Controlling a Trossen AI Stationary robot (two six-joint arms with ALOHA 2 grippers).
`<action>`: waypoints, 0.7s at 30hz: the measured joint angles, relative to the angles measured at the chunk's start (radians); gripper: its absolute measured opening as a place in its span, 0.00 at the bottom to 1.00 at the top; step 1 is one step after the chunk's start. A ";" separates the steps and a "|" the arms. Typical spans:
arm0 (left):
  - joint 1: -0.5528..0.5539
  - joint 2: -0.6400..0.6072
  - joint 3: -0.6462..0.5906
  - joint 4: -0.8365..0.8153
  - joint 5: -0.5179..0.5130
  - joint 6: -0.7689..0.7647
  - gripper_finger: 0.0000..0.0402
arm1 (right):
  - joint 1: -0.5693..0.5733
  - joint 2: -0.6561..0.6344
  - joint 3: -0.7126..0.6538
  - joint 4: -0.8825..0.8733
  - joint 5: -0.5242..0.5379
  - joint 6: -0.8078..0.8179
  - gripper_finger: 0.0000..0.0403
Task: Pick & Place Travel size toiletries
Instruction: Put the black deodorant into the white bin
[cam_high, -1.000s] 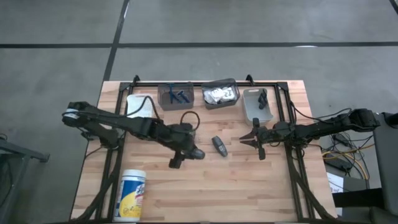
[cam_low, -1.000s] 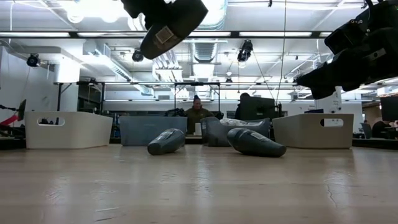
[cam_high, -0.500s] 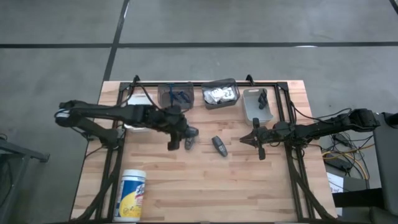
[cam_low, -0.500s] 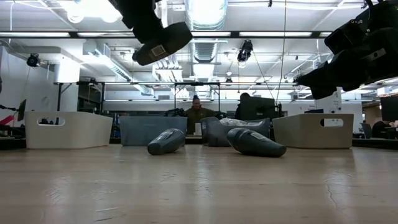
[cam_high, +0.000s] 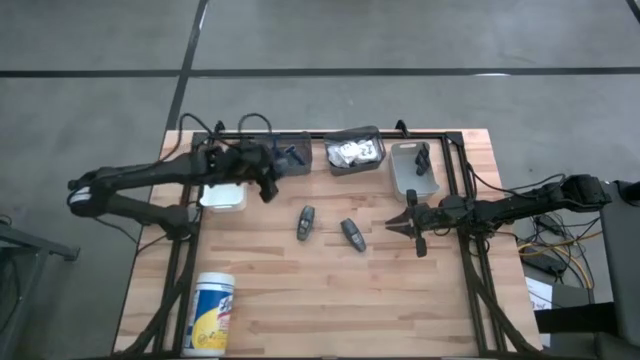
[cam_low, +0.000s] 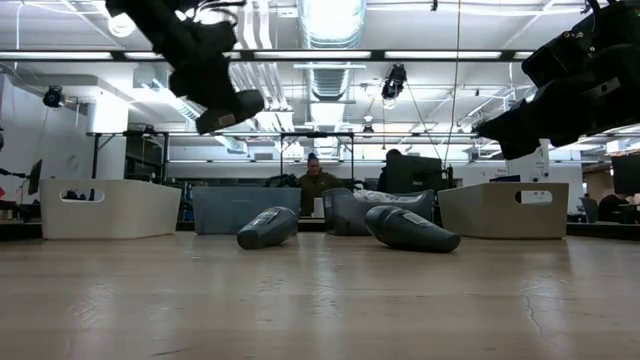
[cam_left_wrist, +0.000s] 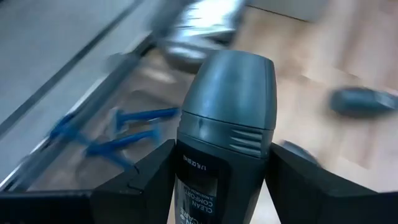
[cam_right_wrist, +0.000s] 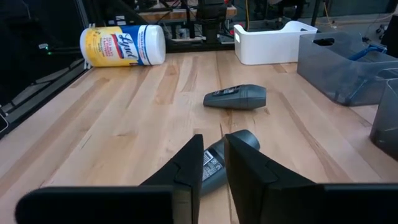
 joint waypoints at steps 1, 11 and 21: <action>0.021 -0.020 -0.015 0.001 -0.012 -0.023 0.54 | 0.000 0.000 0.000 0.000 0.000 -0.001 0.16; 0.203 -0.095 -0.118 -0.071 -0.074 -0.323 0.54 | 0.000 0.000 0.000 0.000 0.000 0.003 0.25; 0.317 -0.050 -0.113 -0.233 -0.146 -0.346 0.54 | 0.000 0.000 0.000 0.000 0.000 0.001 0.32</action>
